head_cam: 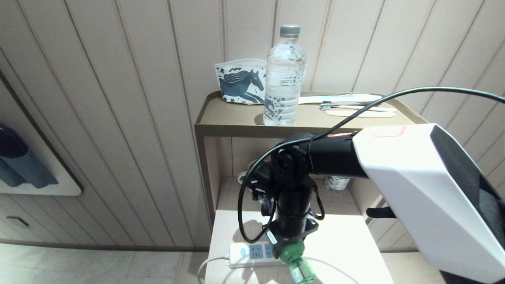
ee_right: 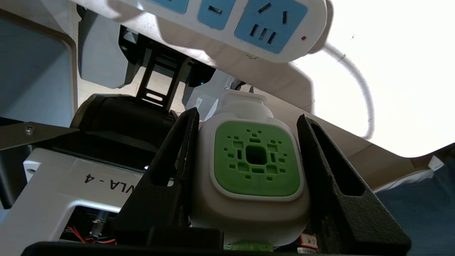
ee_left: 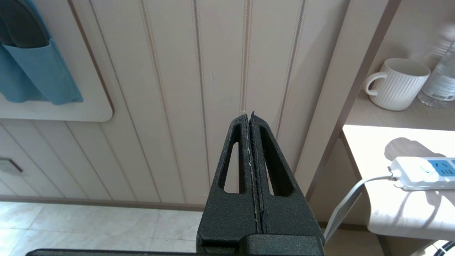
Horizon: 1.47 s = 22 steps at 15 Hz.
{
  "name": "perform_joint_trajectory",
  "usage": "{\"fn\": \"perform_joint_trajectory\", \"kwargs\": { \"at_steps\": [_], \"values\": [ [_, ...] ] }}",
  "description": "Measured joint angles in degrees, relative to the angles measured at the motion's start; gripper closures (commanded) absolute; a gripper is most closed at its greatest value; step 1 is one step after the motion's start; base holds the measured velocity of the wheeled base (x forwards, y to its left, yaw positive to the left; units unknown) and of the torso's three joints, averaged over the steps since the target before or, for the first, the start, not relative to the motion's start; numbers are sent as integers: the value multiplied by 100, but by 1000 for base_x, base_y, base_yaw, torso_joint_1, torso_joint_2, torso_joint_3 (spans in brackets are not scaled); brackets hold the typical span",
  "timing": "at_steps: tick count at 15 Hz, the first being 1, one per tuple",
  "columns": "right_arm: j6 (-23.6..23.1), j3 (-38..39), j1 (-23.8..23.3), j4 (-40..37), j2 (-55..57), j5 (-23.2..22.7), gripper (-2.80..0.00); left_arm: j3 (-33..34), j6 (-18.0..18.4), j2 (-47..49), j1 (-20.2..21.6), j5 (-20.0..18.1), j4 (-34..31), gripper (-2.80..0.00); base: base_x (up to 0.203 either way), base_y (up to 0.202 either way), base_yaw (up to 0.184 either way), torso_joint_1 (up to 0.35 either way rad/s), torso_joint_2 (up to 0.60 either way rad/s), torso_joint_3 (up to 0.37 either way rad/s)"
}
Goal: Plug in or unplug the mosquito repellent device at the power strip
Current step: Insert the plug into the socket
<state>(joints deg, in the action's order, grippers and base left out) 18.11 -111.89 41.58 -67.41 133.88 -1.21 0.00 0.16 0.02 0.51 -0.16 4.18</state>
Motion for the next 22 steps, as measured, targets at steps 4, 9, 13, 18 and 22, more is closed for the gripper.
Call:
{"fn": "perform_joint_trajectory", "kwargs": {
  "at_steps": [4, 9, 13, 18, 22],
  "values": [
    [85, 0, -76, 72, 68, 2, 0, 0, 2, 0, 0, 0, -2, 0, 0, 0, 0, 0, 0, 0],
    [157, -13, -101, 265, 146, 41, 0, 0, 2, 0, 0, 0, 0, 0, 0, 0, 0, 0, 0, 0],
    [157, -18, -179, 341, 201, 53, 0, 0, 1, 0, 0, -1, 0, 0, 0, 0, 0, 0, 0, 0],
    [141, -21, -285, 429, 217, 53, 0, 0, 2, 0, 0, 0, 0, 0, 0, 0, 0, 0, 0, 0],
    [131, -27, -299, 524, 261, 58, 0, 0, 1, 0, 0, 0, 0, 0, 0, 0, 0, 0, 0, 0]
  ]
}}
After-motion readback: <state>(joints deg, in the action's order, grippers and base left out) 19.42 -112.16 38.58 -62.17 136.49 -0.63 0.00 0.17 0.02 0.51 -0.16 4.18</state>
